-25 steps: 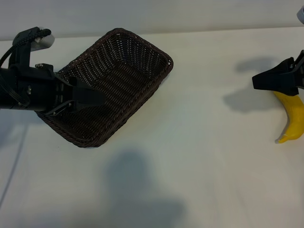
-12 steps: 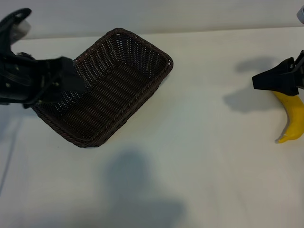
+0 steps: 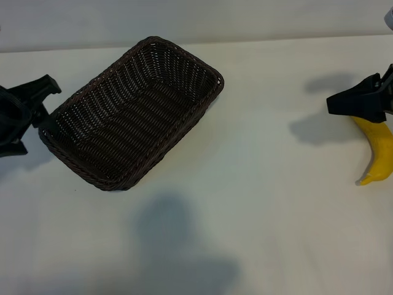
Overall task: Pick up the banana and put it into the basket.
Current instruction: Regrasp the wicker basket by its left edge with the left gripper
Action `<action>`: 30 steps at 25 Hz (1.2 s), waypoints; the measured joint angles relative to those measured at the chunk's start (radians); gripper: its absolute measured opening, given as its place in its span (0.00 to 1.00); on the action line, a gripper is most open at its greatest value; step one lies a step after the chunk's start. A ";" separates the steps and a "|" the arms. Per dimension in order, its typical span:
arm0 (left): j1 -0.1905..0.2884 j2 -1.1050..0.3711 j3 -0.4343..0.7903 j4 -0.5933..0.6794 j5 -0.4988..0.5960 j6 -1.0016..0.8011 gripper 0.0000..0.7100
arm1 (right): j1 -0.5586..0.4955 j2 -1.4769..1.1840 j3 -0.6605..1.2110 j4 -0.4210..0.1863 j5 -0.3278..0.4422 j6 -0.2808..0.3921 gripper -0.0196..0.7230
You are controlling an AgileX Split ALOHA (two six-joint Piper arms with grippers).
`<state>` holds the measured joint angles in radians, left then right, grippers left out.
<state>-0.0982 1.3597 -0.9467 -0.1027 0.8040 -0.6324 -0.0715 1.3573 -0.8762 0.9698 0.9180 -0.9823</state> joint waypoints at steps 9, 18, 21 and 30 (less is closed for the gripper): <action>0.000 0.112 -0.001 -0.087 0.030 -0.036 0.80 | 0.000 0.000 0.000 0.000 0.000 0.000 0.75; 0.000 0.186 -0.002 -0.088 0.009 -0.045 0.80 | 0.000 0.000 0.000 0.000 0.000 0.000 0.75; 0.000 0.215 -0.002 -0.088 -0.015 -0.045 0.80 | 0.000 0.000 0.000 0.000 0.000 0.000 0.75; 0.000 0.329 -0.002 -0.096 -0.103 -0.059 0.80 | 0.000 0.000 0.000 0.000 0.000 0.000 0.75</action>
<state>-0.0982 1.6890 -0.9485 -0.1983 0.7005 -0.6917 -0.0715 1.3573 -0.8762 0.9698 0.9179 -0.9823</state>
